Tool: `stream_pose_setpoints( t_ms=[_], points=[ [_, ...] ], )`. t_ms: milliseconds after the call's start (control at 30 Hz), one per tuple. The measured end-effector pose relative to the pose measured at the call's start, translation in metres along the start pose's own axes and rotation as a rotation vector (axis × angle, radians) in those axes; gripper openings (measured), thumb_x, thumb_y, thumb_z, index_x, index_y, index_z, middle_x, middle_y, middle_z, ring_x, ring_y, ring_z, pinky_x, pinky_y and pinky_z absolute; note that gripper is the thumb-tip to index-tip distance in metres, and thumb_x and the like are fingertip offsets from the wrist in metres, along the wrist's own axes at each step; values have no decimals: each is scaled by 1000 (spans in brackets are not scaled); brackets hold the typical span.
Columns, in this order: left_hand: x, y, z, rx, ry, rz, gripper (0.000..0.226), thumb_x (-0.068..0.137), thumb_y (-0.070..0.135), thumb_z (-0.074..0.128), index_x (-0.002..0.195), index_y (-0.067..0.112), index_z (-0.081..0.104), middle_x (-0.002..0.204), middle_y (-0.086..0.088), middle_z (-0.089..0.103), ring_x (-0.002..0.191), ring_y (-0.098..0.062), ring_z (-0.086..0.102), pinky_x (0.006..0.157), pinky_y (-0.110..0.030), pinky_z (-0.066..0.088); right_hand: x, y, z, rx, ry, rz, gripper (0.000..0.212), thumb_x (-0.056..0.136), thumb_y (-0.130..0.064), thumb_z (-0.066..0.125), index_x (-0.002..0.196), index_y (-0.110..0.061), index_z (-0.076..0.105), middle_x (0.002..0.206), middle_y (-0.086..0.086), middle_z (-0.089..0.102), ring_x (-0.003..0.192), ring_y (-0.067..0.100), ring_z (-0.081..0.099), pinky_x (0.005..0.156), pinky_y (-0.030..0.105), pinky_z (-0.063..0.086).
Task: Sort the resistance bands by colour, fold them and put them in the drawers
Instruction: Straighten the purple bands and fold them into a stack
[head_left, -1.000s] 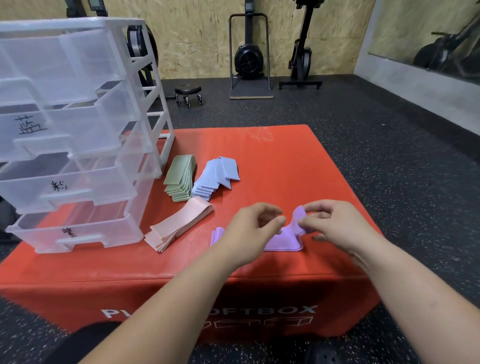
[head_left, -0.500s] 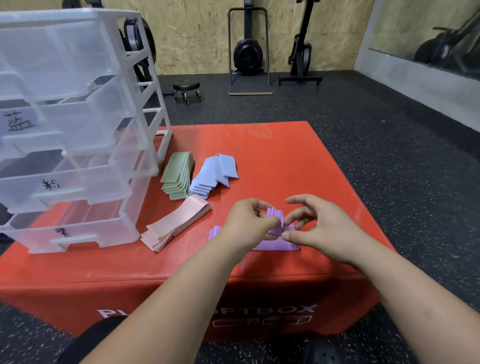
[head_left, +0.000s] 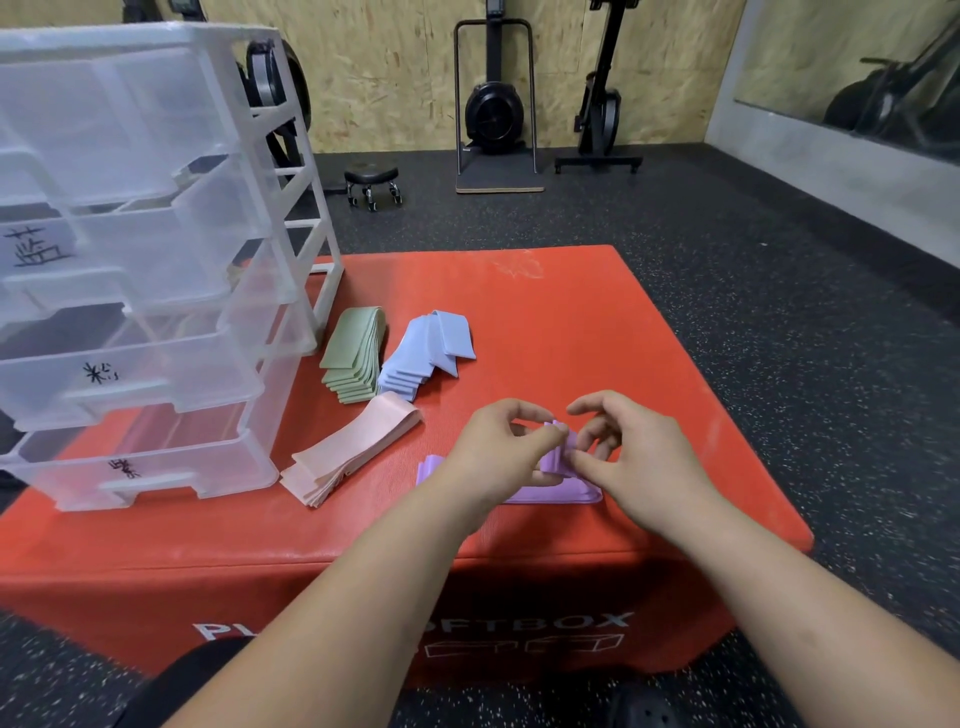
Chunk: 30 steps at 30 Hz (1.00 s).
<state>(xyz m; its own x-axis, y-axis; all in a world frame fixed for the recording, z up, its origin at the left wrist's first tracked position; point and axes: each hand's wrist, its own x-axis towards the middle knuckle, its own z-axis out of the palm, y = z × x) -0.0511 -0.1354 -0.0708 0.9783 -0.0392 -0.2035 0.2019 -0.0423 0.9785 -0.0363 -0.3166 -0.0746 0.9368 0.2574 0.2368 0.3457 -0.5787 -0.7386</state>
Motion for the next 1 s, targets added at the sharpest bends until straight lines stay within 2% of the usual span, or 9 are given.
stream_pose_setpoints(
  t_ms=[133, 200, 267, 333, 400, 467, 633, 800, 1000],
  points=[
    [0, -1, -3, 51, 24, -3, 26, 92, -2, 71, 114, 11, 67, 91, -17, 67, 79, -29, 79, 82, -45, 67, 2, 3, -1, -19, -18, -32, 44, 78, -17, 86, 112, -37, 64, 81, -13, 72, 70, 8, 66, 68, 23, 51],
    [1, 1, -5, 56, 54, 3, 27, 91, -5, 65, 113, 11, 67, 88, -14, 66, 74, -28, 78, 82, -48, 67, 4, 8, -3, -38, -3, -73, 52, 74, -27, 89, 118, -39, 63, 91, -15, 69, 82, 9, 63, 72, 23, 48],
    [1, 5, -6, 61, 62, 23, 29, 90, -4, 62, 113, 13, 67, 86, -12, 68, 74, -31, 79, 86, -52, 65, 7, 14, -3, -62, -62, -77, 82, 66, -43, 92, 137, -45, 53, 115, -21, 62, 105, 5, 58, 85, 23, 45],
    [-1, 11, -8, 59, 45, 39, 30, 91, -2, 61, 114, 16, 67, 88, -10, 70, 74, -33, 80, 89, -52, 64, 6, 20, 1, -78, -193, -38, 115, 57, -57, 92, 154, -52, 31, 138, -25, 52, 129, 3, 49, 104, 26, 42],
    [-6, 15, -9, 45, 26, 54, 31, 92, -3, 60, 116, 16, 67, 90, -12, 72, 75, -34, 80, 87, -48, 65, 4, 25, 9, -31, -277, 13, 125, 56, -52, 95, 157, -54, 21, 147, -26, 49, 135, -3, 46, 113, 27, 40],
    [-10, 17, -12, 10, 30, 67, 31, 92, -4, 61, 117, 14, 67, 87, -13, 69, 78, -36, 80, 79, -42, 66, 3, 28, 18, 17, -270, 33, 118, 61, -40, 96, 156, -52, 27, 144, -24, 56, 131, -6, 52, 112, 29, 45],
    [-14, 17, -36, -13, 145, 96, 28, 92, -6, 59, 115, 9, 68, 84, -15, 58, 75, -31, 71, 67, -29, 63, 7, 28, 32, -30, -209, 27, 101, 66, -34, 92, 151, -48, 39, 113, -21, 67, 110, 0, 64, 104, 34, 50],
    [-19, 8, -69, 44, 288, 78, 26, 93, -1, 60, 114, 9, 70, 79, -12, 63, 66, -22, 70, 65, -31, 62, 10, 21, 41, -85, -250, -27, 100, 68, -33, 87, 154, -45, 37, 114, -19, 64, 113, 10, 63, 102, 34, 49],
    [-27, -7, -103, 184, 449, 36, 16, 94, 4, 62, 104, 12, 71, 86, -11, 68, 64, -18, 66, 65, -35, 63, 14, 16, 57, -164, -268, -73, 100, 67, -40, 81, 156, -40, 36, 124, -10, 64, 120, 15, 57, 107, 36, 45]
  ],
)
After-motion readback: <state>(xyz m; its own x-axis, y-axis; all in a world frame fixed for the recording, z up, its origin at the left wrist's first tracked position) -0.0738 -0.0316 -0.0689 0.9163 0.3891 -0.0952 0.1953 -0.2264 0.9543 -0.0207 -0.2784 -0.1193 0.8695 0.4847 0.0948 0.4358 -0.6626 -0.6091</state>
